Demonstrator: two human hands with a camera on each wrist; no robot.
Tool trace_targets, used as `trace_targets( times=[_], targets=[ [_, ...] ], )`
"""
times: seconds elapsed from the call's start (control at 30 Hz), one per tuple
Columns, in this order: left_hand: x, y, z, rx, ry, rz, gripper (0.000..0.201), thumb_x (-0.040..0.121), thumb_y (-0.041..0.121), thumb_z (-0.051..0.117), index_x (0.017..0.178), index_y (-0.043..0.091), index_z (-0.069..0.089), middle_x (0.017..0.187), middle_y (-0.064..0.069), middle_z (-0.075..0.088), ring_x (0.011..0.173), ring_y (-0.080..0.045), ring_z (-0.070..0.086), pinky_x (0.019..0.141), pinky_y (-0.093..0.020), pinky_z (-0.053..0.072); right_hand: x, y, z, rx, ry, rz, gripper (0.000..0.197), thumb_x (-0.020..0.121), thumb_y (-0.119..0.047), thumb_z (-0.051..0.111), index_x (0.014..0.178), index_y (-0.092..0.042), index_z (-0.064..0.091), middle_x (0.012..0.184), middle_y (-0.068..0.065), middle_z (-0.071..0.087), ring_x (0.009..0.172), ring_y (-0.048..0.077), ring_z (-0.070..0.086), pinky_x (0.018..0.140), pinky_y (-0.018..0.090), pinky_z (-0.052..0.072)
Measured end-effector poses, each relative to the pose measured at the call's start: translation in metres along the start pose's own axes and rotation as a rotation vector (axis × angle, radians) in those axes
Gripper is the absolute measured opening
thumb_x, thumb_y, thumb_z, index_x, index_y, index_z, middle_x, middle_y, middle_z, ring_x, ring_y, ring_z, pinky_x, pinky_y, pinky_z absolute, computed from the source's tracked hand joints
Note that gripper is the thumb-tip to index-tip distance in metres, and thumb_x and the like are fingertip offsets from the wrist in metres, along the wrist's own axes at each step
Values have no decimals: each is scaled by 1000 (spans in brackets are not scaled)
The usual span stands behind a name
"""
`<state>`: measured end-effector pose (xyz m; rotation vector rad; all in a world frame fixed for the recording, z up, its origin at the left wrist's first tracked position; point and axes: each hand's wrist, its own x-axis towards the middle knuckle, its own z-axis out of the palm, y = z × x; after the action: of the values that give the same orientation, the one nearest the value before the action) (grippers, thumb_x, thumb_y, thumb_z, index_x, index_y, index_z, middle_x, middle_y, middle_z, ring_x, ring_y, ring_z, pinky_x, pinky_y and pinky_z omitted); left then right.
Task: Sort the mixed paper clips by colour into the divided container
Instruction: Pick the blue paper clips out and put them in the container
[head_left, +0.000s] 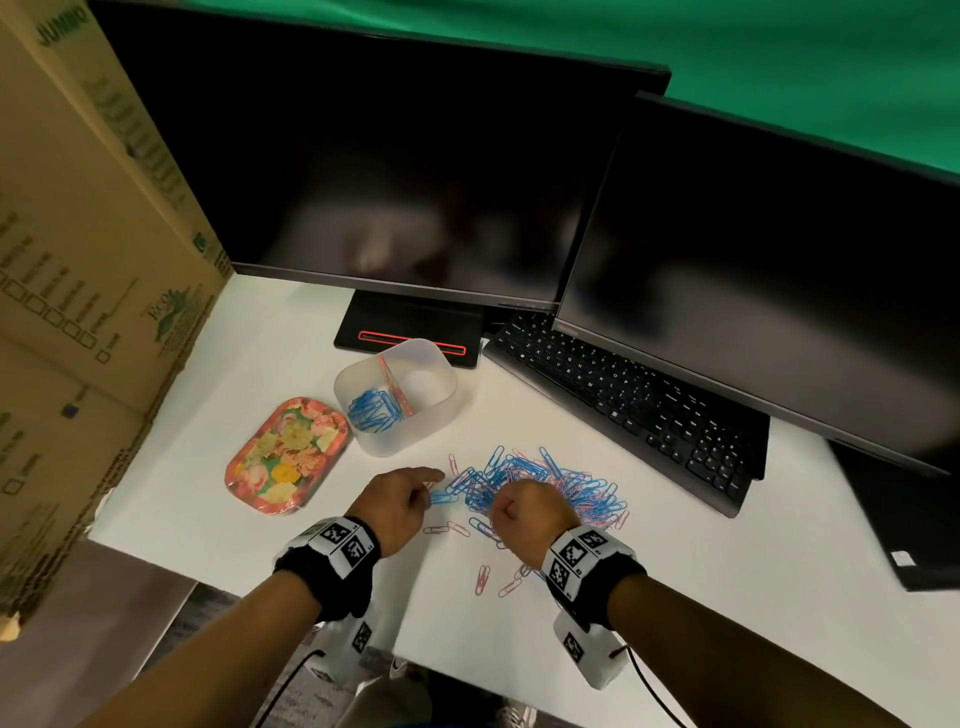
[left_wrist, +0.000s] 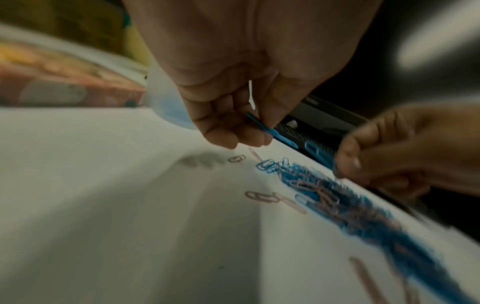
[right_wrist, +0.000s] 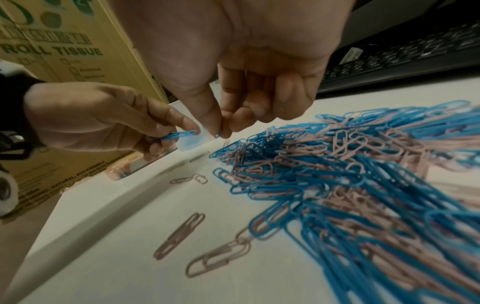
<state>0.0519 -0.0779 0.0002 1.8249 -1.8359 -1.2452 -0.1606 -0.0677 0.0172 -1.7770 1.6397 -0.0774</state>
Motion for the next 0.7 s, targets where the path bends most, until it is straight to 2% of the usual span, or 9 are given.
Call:
trace_targets(
  times=[0.1,0.13,0.2,0.27,0.33,0.43,0.53,0.63,0.7],
  targets=[
    [0,2,1,-217,16,-138,38,90,1,40,80,21,70,76,6,63,70,-10,54,66,-22,41,-2,0,1,-122,-33,-9,17,83,-22,48,75,-21,63,79,-4,66,76,20,62,65,26,50],
    [0,2,0,-310,35,-179,41,90,-1,37,71,18,68,70,3,61,63,-13,51,58,-23,38,-2,1,3,-158,-47,-6,18,84,-22,47,77,-19,64,84,-2,68,79,21,64,68,28,53],
    [1,3,0,-489,66,-259,41,88,-6,32,63,10,61,62,-7,54,53,-19,44,50,-23,31,-2,-1,8,-209,-75,21,17,85,-23,47,80,-20,63,92,2,69,85,24,65,72,28,53],
    [2,6,-1,-642,79,-360,38,84,-10,28,62,4,55,58,-12,47,47,-20,40,49,-23,28,-1,-4,12,-282,-102,51,17,87,-23,48,90,-19,64,100,4,67,92,26,65,78,31,53],
    [0,11,-3,-789,55,-463,34,81,-11,24,63,2,50,52,-11,45,38,-17,39,48,-20,26,0,-8,13,-352,-102,44,20,89,-25,49,103,-17,61,110,5,63,101,28,62,83,33,50],
    [-4,10,-2,-921,-6,-490,27,81,-3,25,68,6,48,51,-7,46,37,-16,37,47,-21,26,1,-14,14,-390,-66,-58,26,91,-24,50,116,-17,52,119,6,57,107,30,59,86,35,47],
    [-6,9,0,-945,-47,-507,23,87,14,34,67,11,46,49,-2,42,40,-18,35,47,-23,27,7,-17,18,-452,-85,-119,31,92,-21,48,122,-16,51,126,7,53,114,28,55,90,36,45],
    [-5,10,0,-890,-49,-503,35,94,31,43,63,15,43,50,-2,37,42,-18,32,49,-25,25,14,-19,21,-514,-112,-130,31,94,-22,47,124,-15,52,128,8,51,117,28,53,91,37,45],
    [-5,9,2,-831,-28,-476,38,96,34,43,63,16,42,49,-1,36,42,-17,31,49,-26,26,17,-21,22,-544,-108,-128,29,94,-20,48,122,-14,54,126,8,52,115,28,55,88,37,47]
  ],
)
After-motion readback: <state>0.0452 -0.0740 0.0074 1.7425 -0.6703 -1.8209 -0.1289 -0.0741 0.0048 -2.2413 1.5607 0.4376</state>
